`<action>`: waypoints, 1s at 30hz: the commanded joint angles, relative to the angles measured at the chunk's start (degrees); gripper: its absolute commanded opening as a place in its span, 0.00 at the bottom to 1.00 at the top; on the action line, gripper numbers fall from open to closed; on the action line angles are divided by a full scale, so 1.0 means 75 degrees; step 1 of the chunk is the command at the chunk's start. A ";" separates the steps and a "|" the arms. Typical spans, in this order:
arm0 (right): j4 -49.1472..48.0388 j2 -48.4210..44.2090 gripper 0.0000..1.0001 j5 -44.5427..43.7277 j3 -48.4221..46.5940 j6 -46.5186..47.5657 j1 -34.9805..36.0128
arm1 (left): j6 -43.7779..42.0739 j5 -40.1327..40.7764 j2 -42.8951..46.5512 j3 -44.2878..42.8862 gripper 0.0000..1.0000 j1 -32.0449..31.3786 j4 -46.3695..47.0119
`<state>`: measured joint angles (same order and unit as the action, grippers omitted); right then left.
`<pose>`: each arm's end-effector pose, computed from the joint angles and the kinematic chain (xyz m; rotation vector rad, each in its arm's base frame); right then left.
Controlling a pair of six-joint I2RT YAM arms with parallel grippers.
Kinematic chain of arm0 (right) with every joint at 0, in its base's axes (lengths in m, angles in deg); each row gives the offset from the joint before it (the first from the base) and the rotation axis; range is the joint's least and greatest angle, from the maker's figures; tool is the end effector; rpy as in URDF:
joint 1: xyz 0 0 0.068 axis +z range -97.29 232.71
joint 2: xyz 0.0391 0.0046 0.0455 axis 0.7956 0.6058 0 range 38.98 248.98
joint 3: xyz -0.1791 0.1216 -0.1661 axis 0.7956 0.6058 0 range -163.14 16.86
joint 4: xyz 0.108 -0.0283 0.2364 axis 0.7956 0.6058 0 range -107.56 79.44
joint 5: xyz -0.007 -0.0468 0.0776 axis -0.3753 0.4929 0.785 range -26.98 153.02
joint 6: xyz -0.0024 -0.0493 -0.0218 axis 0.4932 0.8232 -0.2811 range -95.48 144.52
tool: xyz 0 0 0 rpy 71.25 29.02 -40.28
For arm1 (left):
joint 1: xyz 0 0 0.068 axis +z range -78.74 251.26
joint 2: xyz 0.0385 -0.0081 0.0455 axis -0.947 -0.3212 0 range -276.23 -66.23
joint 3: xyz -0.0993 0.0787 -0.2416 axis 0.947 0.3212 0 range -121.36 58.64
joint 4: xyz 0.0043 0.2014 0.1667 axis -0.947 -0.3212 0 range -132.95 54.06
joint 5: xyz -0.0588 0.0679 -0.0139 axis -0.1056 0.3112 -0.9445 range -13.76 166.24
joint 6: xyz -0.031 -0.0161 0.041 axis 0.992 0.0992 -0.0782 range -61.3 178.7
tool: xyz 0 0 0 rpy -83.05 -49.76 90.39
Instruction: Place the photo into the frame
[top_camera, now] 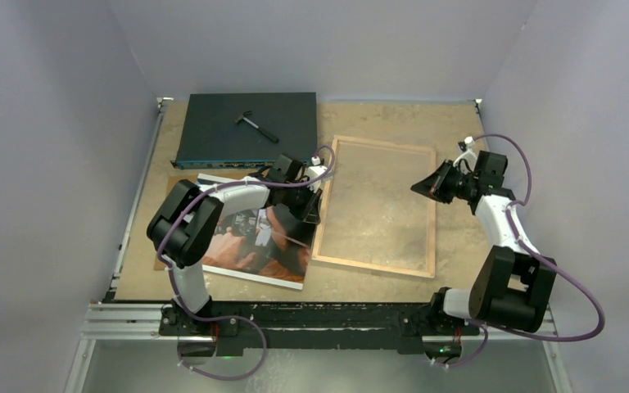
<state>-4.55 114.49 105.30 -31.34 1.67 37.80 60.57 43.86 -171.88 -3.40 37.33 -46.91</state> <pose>0.2725 -0.0479 0.2450 0.3352 2.1824 0.9080 0.2967 -0.2226 0.1574 0.9361 2.3969 -0.9592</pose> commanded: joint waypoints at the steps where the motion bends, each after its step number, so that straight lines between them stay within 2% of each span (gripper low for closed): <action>1: 0.0016 -0.0325 0.00 0.0528 0.0170 0.0195 0.0032 | -0.0135 0.0051 -0.0188 -0.0189 0.00 -0.0093 0.0228; 15: 0.0511 -0.0594 0.00 0.0437 0.0115 0.0467 0.0109 | -0.0109 0.0114 -0.0230 -0.0157 0.00 0.0107 0.0357; 19: 0.0619 -0.0248 0.00 0.0018 -0.0189 0.0624 0.0123 | -0.0132 0.0036 -0.0264 -0.0122 0.00 0.0155 0.0457; 30: 0.0245 0.0491 0.00 0.0163 -0.0286 0.0562 0.0116 | -0.0214 -0.0076 -0.0357 -0.0102 0.00 0.0156 0.0621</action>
<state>-3.21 117.24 104.47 -31.78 4.73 37.77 60.59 41.65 -172.75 -3.53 38.27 -46.12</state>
